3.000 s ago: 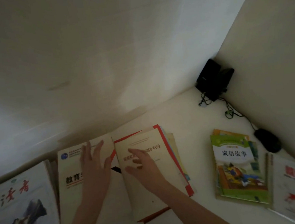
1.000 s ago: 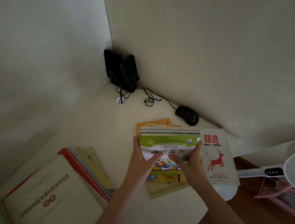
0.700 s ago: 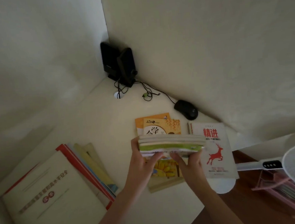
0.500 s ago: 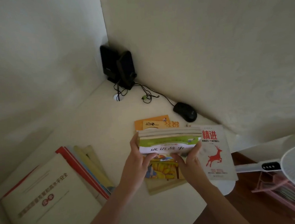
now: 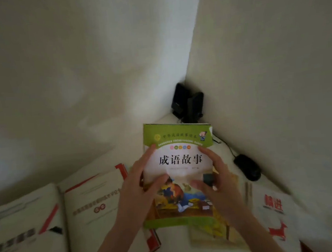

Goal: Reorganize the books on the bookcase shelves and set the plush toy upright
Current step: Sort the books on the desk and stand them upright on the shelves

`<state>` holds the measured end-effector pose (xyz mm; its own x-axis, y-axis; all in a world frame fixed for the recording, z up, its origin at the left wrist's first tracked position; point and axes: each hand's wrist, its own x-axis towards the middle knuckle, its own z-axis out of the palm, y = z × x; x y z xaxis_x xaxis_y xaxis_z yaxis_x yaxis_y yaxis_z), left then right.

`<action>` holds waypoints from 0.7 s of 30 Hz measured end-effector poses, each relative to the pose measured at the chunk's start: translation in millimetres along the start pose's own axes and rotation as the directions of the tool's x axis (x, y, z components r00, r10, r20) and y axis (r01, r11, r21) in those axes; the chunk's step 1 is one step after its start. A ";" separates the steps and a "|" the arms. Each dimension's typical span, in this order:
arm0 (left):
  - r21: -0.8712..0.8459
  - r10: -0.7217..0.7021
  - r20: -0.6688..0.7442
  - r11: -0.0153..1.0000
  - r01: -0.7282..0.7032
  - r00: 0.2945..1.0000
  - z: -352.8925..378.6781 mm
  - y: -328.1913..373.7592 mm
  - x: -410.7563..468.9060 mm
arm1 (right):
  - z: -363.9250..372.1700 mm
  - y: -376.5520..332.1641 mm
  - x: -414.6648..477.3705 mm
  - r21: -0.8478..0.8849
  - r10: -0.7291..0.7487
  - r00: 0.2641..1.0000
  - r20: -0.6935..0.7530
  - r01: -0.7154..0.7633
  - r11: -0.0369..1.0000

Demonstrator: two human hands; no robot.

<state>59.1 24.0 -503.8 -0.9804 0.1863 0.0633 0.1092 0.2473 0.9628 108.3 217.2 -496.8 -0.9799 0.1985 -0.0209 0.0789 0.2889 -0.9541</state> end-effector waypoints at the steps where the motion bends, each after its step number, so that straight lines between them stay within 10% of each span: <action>1: 0.003 -0.008 -0.076 1.000 0.008 0.997 -19.1 3.2 -4.4 | 12.6 -13.7 7.1 0.037 -0.012 0.997 0.070 0.009 0.999; 11: -0.039 -0.027 -0.717 0.999 -0.001 0.696 -192.6 36.5 -112.4 | 192.5 -138.5 10.5 0.245 -0.346 0.699 0.626 0.244 0.938; 21: 0.026 0.030 -0.955 0.999 -0.019 0.296 -312.2 51.1 -303.0 | 351.8 -218.8 -131.2 0.378 -0.455 0.291 0.842 0.284 0.881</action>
<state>310.6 -316.7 -391.7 -0.4434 -0.8451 0.2987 0.1316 0.2683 0.9543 155.1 -201.5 -390.4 -0.4756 -0.8618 0.1764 -0.2784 -0.0428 -0.9595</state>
